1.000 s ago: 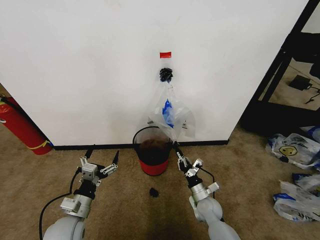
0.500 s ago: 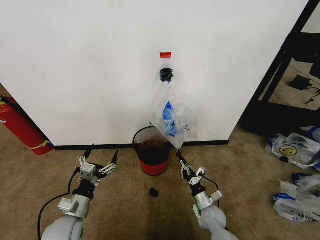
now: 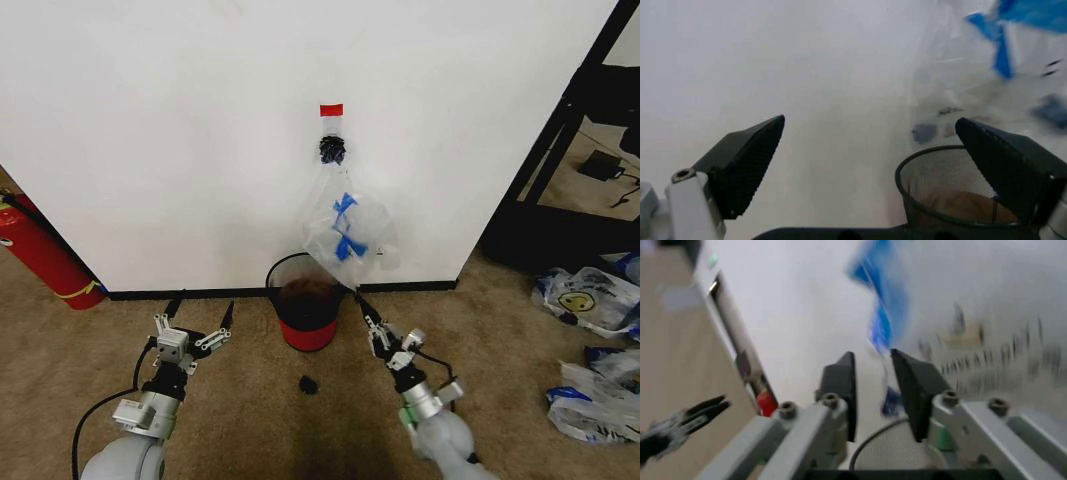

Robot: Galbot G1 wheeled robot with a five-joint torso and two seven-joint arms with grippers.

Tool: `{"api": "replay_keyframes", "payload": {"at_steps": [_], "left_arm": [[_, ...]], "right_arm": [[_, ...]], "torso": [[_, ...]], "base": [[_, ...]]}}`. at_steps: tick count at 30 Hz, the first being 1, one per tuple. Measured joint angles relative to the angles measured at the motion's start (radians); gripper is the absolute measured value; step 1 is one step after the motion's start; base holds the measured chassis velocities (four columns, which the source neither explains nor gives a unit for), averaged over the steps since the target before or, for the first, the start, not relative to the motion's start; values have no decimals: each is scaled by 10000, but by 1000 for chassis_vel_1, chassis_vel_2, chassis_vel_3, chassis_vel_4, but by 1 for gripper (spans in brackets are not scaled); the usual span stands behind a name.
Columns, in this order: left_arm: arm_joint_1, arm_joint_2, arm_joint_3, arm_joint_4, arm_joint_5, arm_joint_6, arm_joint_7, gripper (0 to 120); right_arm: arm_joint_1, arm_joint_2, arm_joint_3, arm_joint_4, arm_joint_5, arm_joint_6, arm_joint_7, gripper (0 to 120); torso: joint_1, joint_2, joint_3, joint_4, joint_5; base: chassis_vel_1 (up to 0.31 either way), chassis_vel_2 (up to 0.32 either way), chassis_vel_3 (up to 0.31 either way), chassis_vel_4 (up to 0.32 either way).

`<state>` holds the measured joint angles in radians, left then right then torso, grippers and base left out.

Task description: Pick up the garbage bag from the wall and place it over the trash bin.

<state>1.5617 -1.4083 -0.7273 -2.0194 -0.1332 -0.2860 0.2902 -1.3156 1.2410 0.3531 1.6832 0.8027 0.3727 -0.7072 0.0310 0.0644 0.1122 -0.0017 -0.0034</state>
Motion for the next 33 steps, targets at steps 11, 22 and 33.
{"api": "replay_keyframes", "payload": {"at_steps": [11, 22, 33], "left_arm": [[-114, -150, 140, 249, 232, -72, 73, 100], [-261, -29, -82, 671, 150, -188, 1, 100], [-527, -27, -105, 921, 80, -224, -37, 100]], "right_arm": [[1651, -1370, -971, 1167, -3988, 1533, 3382, 62], [4891, -1030, -3010, -1789, -7315, 1890, 6098, 100], [5392, -950, -3342, -2169, -7493, 1214, 6198, 72]], "torso": [[1, 0, 1, 7, -1], [2, -2, 2, 3, -2], [2, -2, 1, 0, -1]], "base": [[0, 0, 0, 0], [0, 0, 0, 0], [0, 0, 0, 0]]}}
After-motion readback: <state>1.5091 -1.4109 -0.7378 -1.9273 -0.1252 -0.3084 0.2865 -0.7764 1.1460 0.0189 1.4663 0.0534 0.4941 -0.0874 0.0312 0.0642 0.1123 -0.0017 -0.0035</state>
